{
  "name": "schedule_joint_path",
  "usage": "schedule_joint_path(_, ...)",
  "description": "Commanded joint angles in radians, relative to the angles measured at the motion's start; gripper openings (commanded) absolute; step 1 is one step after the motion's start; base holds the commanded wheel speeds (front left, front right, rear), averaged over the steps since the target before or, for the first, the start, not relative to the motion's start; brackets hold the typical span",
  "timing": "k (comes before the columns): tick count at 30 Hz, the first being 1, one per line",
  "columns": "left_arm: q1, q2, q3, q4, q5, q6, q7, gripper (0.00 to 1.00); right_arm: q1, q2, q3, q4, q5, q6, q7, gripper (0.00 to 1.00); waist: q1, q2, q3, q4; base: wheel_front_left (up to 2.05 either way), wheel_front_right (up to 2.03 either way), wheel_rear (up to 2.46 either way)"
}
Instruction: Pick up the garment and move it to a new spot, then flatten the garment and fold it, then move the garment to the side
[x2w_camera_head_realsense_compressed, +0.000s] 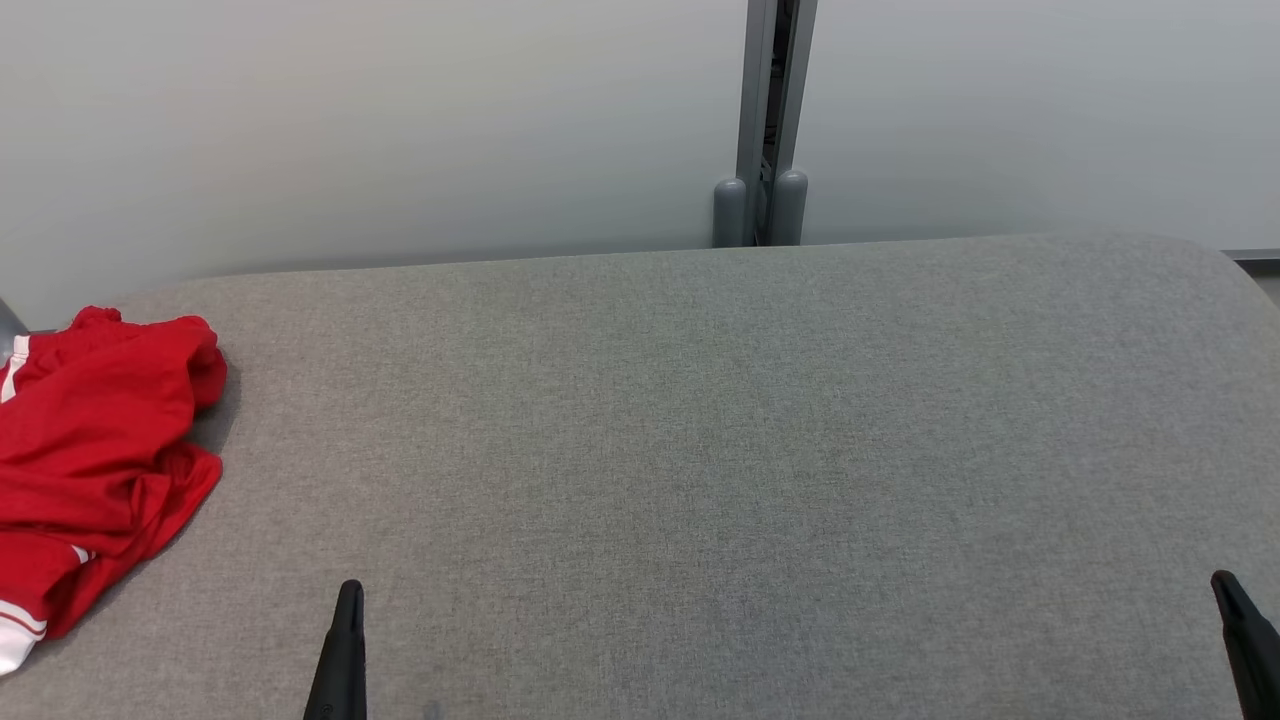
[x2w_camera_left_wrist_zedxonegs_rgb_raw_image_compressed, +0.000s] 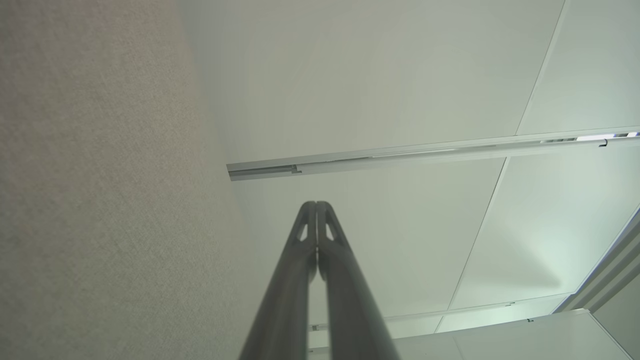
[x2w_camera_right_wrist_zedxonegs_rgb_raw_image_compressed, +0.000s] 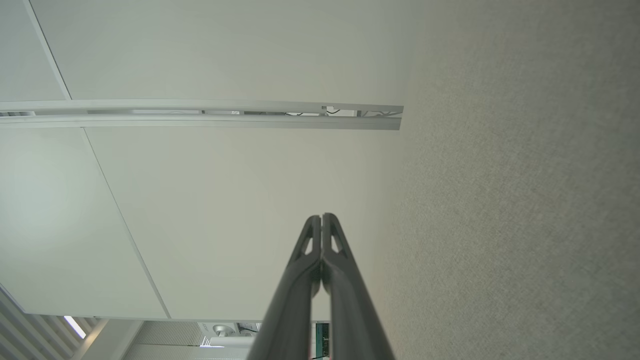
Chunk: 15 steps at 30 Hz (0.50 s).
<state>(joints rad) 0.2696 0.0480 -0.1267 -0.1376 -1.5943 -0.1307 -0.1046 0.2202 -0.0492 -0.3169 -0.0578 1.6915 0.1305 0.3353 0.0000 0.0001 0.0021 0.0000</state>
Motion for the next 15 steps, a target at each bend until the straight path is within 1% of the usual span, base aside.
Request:
schedule_joint_path(1,0.003,0.002,0.003,-0.003,0.004,-0.003,0.003,0.0,0.007,-0.004,-0.001,-0.005,0.003,0.0,0.001,0.0,0.0,-0.0001,0.0,0.0,0.0,0.0,0.0)
schedule_joint_path(2,0.003,0.002,0.003,-0.003,0.004,-0.003,0.003,0.0,0.007,-0.004,-0.002,-0.005,0.004,0.0,0.001,0.0,0.0,-0.0001,0.0,0.0,0.0,0.0,0.0)
schedule_joint_path(3,0.0,0.0,-0.001,0.003,0.0,0.0,0.0,1.0,0.0,0.001,0.001,0.003,0.0,0.0,0.0,1.0,0.0,-0.0001,0.0,0.0,0.0,0.0,0.0)
schedule_joint_path(9,-0.04,-0.001,-0.001,0.031,0.004,0.0,-0.007,1.0,-0.028,0.004,0.011,0.02,-0.024,0.0,-0.028,1.0,0.0,-0.0001,0.001,0.0,0.0,0.0,0.0)
schedule_joint_path(15,-0.091,0.003,-0.001,0.051,0.022,0.0,-0.021,1.0,-0.063,-0.009,0.039,0.034,-0.085,0.0,-0.078,1.0,0.0,-0.0001,0.002,0.0,0.0,0.0,0.0)
